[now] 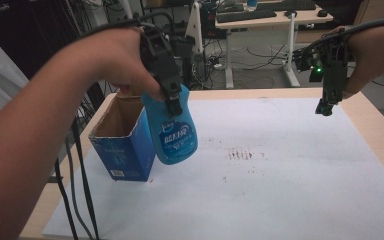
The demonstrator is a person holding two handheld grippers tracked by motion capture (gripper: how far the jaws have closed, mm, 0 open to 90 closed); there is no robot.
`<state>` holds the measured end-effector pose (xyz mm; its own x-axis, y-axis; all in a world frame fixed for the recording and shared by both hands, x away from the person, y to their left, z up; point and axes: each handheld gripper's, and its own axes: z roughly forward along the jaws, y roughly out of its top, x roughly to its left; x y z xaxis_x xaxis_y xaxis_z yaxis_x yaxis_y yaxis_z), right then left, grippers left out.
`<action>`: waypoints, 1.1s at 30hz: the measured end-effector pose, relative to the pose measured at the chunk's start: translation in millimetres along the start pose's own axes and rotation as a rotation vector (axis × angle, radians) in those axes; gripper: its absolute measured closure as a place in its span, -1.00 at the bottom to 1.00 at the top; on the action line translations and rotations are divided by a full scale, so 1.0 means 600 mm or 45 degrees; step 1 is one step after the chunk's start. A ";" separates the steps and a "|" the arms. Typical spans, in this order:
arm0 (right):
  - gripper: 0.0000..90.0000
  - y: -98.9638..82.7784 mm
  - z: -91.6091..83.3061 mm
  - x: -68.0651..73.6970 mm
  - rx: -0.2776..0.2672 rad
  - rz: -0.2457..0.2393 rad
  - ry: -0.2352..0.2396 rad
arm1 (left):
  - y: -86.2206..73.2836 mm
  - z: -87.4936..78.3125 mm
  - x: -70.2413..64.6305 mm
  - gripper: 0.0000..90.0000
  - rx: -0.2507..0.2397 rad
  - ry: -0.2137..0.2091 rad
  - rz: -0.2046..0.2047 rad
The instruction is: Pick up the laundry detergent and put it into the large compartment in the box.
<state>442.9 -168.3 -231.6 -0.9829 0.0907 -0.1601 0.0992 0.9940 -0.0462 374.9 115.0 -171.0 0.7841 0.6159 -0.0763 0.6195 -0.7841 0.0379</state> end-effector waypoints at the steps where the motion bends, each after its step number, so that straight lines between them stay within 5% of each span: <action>1: -0.98 0.000 0.000 -0.001 0.002 -0.001 0.001 | -0.001 -0.009 0.005 -0.16 -0.001 -0.007 -0.009; 11: -0.98 -0.003 0.001 -0.003 0.002 0.004 0.010 | -0.032 -0.099 0.052 -0.16 -0.068 0.027 -0.134; 13: -0.98 -0.004 0.000 -0.003 0.006 0.008 0.008 | -0.046 -0.120 0.066 -0.16 -0.099 0.042 -0.214; 18: -0.98 -0.006 -0.001 -0.004 0.006 0.009 0.008 | -0.070 -0.142 0.099 -0.16 -0.120 0.042 -0.304; 26: -0.98 -0.006 0.000 -0.004 0.008 0.011 0.008 | -0.098 -0.129 0.143 -0.16 -0.100 0.049 -0.422; 33: -0.98 -0.006 0.001 -0.003 0.018 0.028 0.008 | -0.107 -0.099 0.177 -0.16 -0.080 0.048 -0.437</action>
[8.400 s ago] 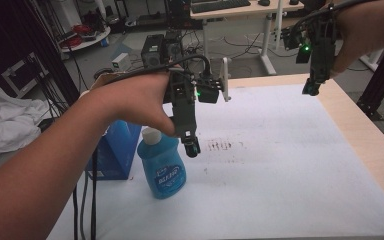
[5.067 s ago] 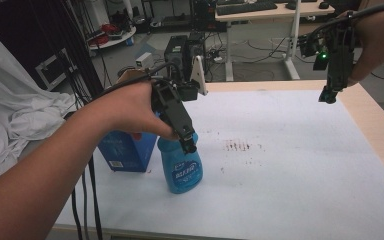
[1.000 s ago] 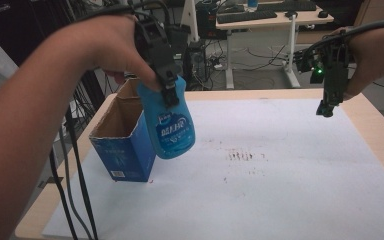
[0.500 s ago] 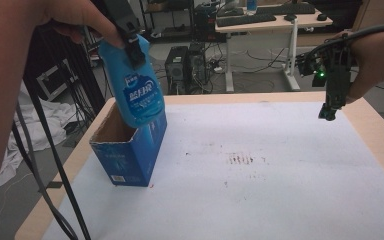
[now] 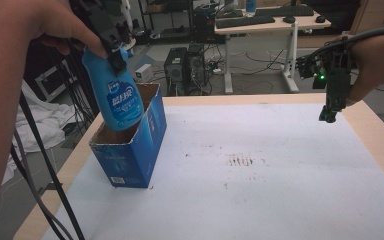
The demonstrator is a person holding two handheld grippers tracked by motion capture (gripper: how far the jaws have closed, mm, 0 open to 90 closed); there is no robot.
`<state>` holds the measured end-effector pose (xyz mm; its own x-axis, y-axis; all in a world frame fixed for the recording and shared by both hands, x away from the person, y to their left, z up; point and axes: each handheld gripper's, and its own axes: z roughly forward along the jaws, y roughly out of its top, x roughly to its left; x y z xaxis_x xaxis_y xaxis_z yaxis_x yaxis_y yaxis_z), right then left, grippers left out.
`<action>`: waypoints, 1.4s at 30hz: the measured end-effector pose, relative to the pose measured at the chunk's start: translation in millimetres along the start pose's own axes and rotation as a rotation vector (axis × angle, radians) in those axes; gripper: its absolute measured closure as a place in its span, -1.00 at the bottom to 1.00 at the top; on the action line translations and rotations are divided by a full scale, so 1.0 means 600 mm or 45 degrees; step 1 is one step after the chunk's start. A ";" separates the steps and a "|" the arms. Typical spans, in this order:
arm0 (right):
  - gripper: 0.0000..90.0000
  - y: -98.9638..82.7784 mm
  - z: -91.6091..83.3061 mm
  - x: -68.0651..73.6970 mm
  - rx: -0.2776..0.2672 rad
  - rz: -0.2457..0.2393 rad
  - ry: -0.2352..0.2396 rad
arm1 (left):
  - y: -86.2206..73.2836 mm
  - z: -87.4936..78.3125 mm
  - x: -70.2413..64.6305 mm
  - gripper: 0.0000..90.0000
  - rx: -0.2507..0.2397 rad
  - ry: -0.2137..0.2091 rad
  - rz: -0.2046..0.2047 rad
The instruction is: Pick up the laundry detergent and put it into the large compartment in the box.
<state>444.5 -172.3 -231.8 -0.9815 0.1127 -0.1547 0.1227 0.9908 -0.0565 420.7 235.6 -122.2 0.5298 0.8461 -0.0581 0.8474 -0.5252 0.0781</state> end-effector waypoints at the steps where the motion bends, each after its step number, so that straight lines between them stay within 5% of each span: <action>1: -0.98 0.000 0.000 0.000 0.003 0.000 0.002 | 0.001 0.005 0.003 -0.16 0.008 0.006 0.004; 18: -0.98 0.006 0.005 -0.004 0.007 -0.011 0.004 | -0.001 0.045 0.040 -0.16 0.039 0.010 -0.016; 27: -0.98 0.008 0.004 -0.001 0.006 -0.012 -0.002 | -0.003 0.115 0.046 -0.16 0.070 -0.004 0.081; 36: -0.98 0.004 0.005 0.001 0.012 -0.010 -0.003 | -0.008 0.186 0.060 -0.16 0.124 0.009 0.235; 42: -0.98 0.005 0.009 0.002 0.014 -0.006 0.002 | -0.013 0.225 0.067 -0.16 0.122 -0.005 0.274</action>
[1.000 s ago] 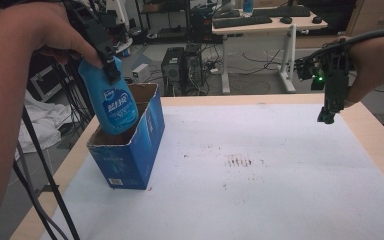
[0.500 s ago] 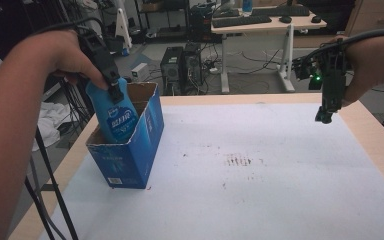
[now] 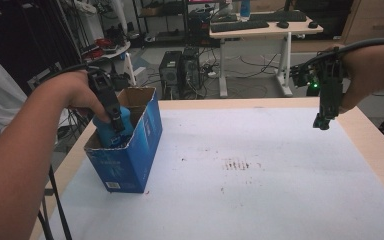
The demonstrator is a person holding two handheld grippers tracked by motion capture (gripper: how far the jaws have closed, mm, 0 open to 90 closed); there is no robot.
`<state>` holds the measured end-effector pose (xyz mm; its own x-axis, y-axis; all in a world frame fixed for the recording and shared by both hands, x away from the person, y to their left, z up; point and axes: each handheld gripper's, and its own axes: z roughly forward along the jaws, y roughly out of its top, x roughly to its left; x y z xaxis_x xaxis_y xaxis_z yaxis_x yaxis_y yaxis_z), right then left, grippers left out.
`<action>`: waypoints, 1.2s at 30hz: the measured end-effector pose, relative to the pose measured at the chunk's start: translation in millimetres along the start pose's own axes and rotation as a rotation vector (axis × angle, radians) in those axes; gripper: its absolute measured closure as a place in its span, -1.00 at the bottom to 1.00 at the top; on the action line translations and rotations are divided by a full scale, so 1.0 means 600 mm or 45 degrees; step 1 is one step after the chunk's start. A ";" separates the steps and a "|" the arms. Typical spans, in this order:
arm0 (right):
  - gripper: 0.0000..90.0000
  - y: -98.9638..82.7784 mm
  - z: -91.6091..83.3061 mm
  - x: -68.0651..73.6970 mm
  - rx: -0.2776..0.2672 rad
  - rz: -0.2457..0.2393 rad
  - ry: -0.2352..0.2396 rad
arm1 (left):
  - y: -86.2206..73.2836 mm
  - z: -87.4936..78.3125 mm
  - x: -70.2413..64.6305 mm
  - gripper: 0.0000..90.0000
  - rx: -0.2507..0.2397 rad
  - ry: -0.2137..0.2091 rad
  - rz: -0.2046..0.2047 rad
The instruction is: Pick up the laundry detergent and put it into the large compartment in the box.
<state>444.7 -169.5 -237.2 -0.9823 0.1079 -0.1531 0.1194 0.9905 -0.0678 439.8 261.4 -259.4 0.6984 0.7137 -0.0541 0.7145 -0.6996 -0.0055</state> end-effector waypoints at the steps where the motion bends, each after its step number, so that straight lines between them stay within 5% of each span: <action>1: -0.98 0.000 0.000 -0.001 -0.001 -0.005 0.002 | 0.000 0.006 -0.001 -0.16 0.004 0.000 0.012; 13: -0.98 0.009 0.006 -0.002 0.000 -0.008 0.009 | 0.003 0.052 0.000 -0.16 0.025 -0.014 0.073; 36: -0.98 0.014 0.013 -0.004 0.005 -0.008 0.017 | 0.007 0.052 0.009 -0.22 0.023 -0.056 0.050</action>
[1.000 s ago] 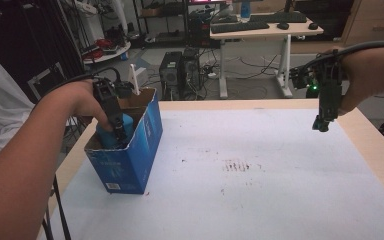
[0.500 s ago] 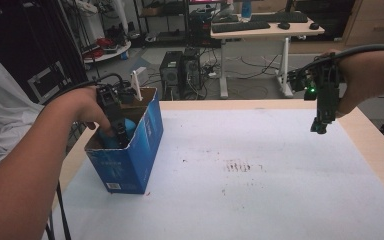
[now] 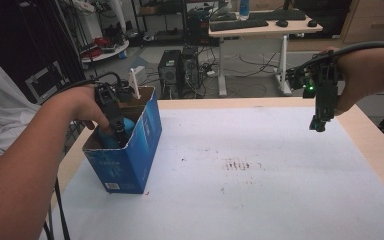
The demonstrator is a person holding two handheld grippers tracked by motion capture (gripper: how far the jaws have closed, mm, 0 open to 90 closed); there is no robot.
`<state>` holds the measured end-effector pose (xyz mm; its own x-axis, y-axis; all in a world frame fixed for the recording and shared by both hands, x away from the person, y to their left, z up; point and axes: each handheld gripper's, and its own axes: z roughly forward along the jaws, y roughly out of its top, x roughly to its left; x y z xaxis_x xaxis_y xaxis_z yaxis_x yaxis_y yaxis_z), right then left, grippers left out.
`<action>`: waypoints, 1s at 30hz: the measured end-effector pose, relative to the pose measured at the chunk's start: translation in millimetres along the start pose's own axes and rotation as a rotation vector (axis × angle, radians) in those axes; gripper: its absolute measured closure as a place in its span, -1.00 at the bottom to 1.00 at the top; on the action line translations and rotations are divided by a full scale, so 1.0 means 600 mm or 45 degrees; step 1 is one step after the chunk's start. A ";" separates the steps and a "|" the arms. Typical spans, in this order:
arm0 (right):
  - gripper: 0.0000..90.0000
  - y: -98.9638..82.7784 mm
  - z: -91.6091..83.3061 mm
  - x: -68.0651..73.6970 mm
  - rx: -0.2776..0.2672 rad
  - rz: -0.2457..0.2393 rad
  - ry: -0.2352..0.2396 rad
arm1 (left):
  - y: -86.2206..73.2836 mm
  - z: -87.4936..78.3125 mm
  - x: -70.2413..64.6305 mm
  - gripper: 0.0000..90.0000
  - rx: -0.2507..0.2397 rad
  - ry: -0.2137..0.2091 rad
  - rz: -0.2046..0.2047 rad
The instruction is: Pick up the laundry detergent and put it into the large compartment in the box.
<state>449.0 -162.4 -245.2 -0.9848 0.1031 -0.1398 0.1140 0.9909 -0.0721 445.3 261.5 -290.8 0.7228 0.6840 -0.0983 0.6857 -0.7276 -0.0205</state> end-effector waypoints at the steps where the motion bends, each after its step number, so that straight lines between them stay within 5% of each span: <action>1: -0.98 0.000 0.001 -0.001 0.000 -0.005 0.001 | 0.000 -0.001 -0.001 -0.25 -0.003 0.004 0.001; 16: -0.98 0.005 0.003 -0.001 0.004 -0.012 0.005 | 0.002 -0.020 -0.008 -0.43 0.032 0.006 0.031; 30: -0.98 0.003 0.003 -0.002 -0.001 -0.014 0.008 | -0.007 -0.081 -0.023 -0.62 0.004 0.072 0.049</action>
<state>450.5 -161.0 -247.0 -0.9868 0.0925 -0.1327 0.1027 0.9921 -0.0726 436.6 257.6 -240.8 0.7523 0.6574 -0.0430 0.6572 -0.7534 -0.0206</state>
